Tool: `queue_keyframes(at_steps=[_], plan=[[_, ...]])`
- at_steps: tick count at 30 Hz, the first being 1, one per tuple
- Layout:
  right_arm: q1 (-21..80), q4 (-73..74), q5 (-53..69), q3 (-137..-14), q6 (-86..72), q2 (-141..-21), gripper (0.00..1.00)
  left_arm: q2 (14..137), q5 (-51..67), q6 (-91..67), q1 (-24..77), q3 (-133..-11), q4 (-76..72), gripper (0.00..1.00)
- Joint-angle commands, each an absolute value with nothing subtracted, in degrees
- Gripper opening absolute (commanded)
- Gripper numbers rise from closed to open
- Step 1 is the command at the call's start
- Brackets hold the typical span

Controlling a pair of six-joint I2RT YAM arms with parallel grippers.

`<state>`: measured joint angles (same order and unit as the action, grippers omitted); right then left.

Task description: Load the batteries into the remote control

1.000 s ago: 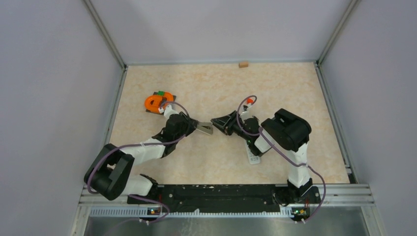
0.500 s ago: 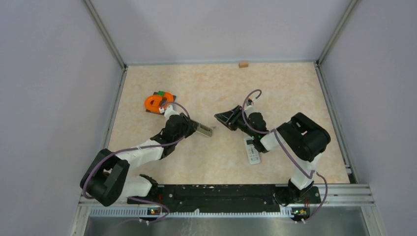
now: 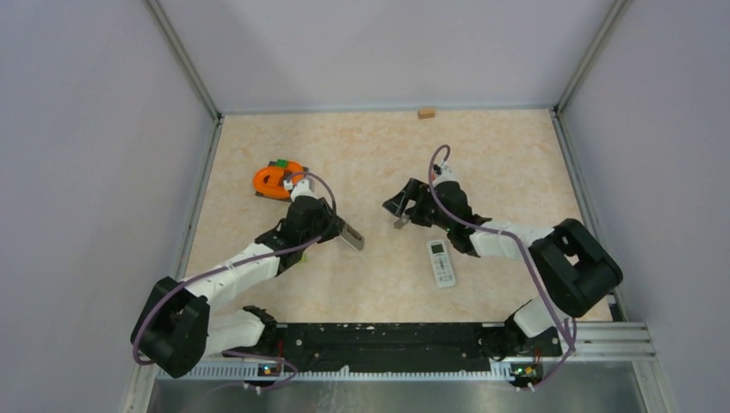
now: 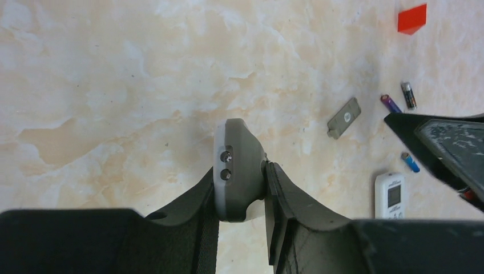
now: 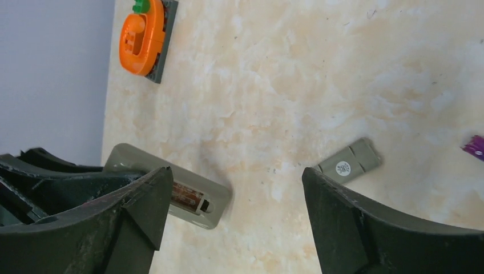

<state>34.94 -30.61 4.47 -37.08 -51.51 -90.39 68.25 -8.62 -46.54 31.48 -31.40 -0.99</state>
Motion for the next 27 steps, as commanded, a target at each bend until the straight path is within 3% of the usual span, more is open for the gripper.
queue_keyframes(at_steps=[1, 6, 16, 27], plan=[[34.54, -19.18, 5.35, -40.25, -39.34, -81.94, 0.88, 66.8, -5.1, -34.68, 31.64, -32.68, 8.81, 0.0], [34.32, -15.3, 9.45, -39.41, -34.04, -74.16, 0.9, 64.97, 4.19, -28.05, 31.63, -36.88, 6.98, 0.0], [34.12, -9.58, 32.23, -41.85, -22.75, -63.88, 0.91, 58.93, 21.54, -21.23, 31.54, -40.29, 2.9, 0.0], [36.61, -14.66, 48.63, -44.27, -22.71, -63.83, 0.91, 56.3, 39.0, -20.52, 31.51, -45.25, 2.43, 0.0]])
